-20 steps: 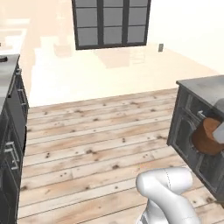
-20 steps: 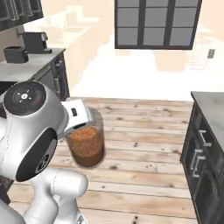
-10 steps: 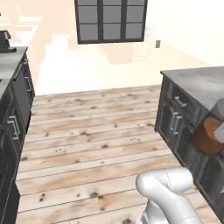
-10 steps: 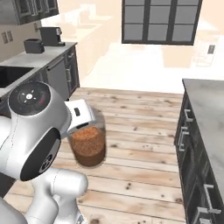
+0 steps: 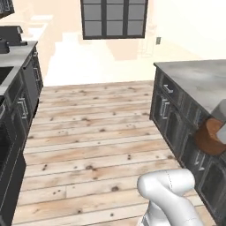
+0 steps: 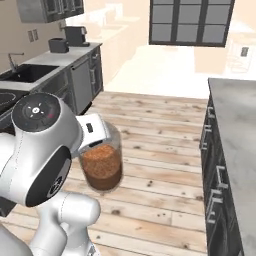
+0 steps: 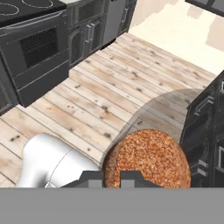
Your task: Pick the jar and jar from the dining table and place them in the open cabinet. Close the cabinet after placing the objects.
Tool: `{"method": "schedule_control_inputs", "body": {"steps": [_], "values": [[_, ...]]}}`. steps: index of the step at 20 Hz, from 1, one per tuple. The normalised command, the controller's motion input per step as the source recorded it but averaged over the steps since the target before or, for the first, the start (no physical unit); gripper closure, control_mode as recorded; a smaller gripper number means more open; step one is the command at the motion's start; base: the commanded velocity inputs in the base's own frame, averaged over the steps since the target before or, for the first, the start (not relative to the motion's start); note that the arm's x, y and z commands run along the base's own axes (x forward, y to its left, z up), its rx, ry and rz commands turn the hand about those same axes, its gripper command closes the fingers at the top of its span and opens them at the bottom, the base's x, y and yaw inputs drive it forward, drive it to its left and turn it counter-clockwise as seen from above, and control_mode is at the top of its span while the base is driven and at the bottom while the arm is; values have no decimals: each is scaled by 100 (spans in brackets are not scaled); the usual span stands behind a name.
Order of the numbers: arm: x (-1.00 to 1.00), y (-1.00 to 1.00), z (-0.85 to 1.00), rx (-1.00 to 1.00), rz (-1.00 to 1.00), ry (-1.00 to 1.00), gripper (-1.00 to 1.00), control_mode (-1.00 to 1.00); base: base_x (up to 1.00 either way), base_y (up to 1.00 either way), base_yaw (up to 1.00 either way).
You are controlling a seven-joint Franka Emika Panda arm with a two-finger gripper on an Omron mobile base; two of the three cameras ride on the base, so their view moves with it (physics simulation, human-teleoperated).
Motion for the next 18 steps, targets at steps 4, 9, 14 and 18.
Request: {"method": "schedule_control_inputs", "body": {"steps": [4, 9, 14, 18], "values": [[0, 0, 0, 0, 0, 0, 100, 100, -99, -6, 18], [0, 0, 0, 0, 0, 0, 100, 100, -54, 3, 47], [0, 0, 0, 0, 0, 0, 100, 100, -32, 10, 61], [0, 0, 0, 0, 0, 0, 100, 100, -25, 13, 65]]}}
